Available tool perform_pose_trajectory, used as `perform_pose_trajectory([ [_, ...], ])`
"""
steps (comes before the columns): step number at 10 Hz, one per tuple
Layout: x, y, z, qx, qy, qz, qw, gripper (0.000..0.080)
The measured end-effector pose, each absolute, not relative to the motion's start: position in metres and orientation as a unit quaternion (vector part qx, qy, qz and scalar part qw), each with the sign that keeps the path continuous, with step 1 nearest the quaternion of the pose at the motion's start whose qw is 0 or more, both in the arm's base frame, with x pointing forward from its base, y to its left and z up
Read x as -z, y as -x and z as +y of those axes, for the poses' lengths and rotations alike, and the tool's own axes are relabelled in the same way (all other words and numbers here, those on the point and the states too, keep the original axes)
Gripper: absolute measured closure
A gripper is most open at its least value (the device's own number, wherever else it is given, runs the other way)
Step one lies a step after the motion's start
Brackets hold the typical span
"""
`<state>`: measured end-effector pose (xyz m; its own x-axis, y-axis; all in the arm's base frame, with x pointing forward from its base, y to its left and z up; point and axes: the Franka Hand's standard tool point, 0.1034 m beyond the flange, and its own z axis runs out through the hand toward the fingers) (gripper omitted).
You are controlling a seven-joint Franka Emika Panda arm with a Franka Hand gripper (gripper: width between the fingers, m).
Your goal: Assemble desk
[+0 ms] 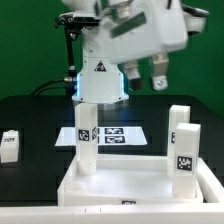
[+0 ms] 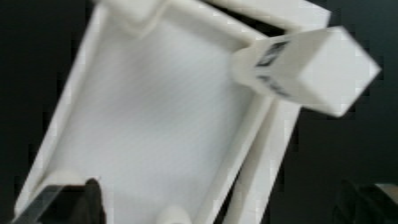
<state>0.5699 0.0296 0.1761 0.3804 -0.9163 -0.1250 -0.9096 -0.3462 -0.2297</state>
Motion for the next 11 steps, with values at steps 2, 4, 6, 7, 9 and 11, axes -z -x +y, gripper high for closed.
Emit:
perform_pose_trajectory([
  [2,-0.175,-0.571,0.027,0.026,0.854,0.503,0.129,0.0151],
  [4,-0.175,-0.571,0.027,0.028,0.86,0.492,0.129,0.0151],
  [6,-0.17,-0.565,0.021,0.026,0.88,0.457,0.125,0.0151],
  [7,-0.171,-0.557,0.012,0.025,0.894,0.43,0.125,0.0151],
  [9,-0.173,-0.531,-0.019,0.015,0.92,0.371,0.129,0.0151],
  [11,-0.17,-0.528,-0.023,0.017,0.921,0.37,0.123,0.0151],
])
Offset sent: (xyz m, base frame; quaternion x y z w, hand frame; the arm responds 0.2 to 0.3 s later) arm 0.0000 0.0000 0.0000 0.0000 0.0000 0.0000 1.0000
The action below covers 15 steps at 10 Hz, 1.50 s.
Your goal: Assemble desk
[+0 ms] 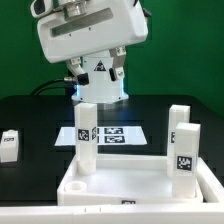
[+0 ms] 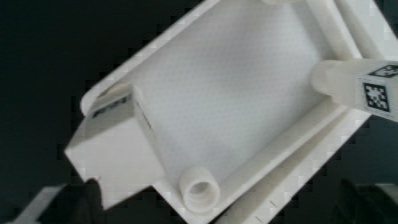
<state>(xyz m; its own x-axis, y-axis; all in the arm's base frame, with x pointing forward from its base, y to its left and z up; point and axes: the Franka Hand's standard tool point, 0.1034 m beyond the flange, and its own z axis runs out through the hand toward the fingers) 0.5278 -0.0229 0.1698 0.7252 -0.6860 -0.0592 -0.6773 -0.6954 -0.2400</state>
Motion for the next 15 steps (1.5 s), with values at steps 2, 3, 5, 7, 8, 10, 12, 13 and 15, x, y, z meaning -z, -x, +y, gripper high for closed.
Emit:
perform_pose_trajectory([
  [2,-0.17,-0.528,-0.023,0.017,0.92,0.371,0.123,0.0151],
  [3,-0.17,-0.527,-0.024,0.017,0.921,0.37,0.123,0.0151],
  [5,-0.167,-0.516,-0.039,0.017,0.935,0.331,0.123,0.0151],
  [7,-0.162,-0.503,-0.069,0.019,0.948,0.292,0.122,0.0151],
  [8,-0.159,-0.499,-0.082,0.03,0.948,0.292,0.123,0.0151],
  [10,-0.158,-0.499,-0.077,0.026,0.946,0.299,0.123,0.0151],
  [12,-0.156,-0.498,-0.079,0.025,0.946,0.298,0.122,0.0151],
  [13,-0.149,-0.492,-0.088,0.025,0.959,0.256,0.115,0.0151],
  [15,-0.131,-0.481,-0.104,0.02,0.979,0.176,0.101,0.0151],
])
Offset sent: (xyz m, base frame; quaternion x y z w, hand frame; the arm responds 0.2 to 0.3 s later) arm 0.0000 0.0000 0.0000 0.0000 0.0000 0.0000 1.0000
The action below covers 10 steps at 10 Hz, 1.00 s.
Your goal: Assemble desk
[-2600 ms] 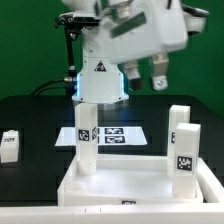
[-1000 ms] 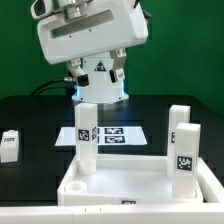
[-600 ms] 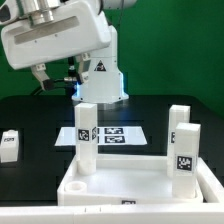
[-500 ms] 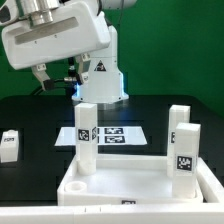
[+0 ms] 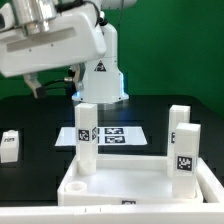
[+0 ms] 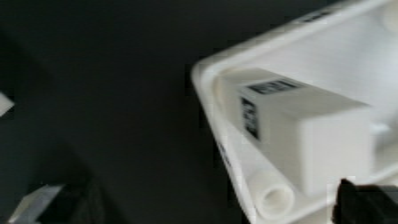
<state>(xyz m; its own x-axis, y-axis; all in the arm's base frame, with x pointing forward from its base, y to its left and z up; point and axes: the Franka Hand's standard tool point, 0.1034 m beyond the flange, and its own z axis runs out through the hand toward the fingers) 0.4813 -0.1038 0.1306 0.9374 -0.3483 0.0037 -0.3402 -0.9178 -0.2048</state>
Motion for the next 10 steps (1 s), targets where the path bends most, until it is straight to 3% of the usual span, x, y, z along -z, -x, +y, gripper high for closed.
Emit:
perform_pose_trajectory([
  [2,-0.116,-0.479,-0.106,0.011,0.989,0.119,0.083,0.0151],
  [6,-0.115,-0.478,-0.111,0.012,0.991,0.109,0.081,0.0151],
  [9,-0.097,-0.476,-0.159,0.006,0.999,-0.017,0.051,0.0151],
  [10,-0.098,-0.474,-0.162,-0.004,0.998,-0.005,0.068,0.0151],
])
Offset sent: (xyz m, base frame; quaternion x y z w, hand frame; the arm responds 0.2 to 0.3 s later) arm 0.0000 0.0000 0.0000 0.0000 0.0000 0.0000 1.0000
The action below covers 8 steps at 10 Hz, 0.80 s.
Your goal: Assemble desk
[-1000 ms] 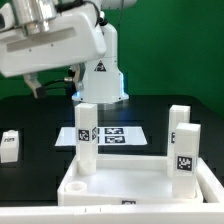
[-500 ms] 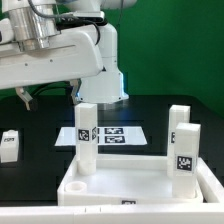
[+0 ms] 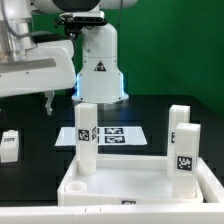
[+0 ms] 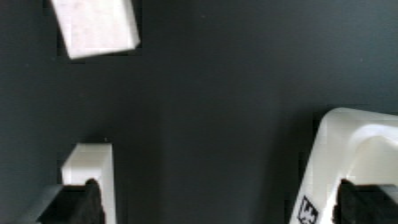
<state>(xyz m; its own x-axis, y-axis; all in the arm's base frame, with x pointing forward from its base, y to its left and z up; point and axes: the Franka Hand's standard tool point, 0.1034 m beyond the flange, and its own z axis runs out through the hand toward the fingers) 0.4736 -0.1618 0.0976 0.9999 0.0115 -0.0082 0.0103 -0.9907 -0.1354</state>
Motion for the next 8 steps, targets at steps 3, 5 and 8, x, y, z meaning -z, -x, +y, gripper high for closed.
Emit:
perform_pose_trajectory([
  [3,-0.095,-0.472,-0.165,-0.003,0.998,-0.011,0.062,0.0151],
  [5,-0.073,-0.468,-0.176,-0.025,0.994,-0.103,0.003,0.0151],
  [8,-0.064,-0.473,-0.179,-0.037,0.988,-0.15,-0.015,0.0151],
])
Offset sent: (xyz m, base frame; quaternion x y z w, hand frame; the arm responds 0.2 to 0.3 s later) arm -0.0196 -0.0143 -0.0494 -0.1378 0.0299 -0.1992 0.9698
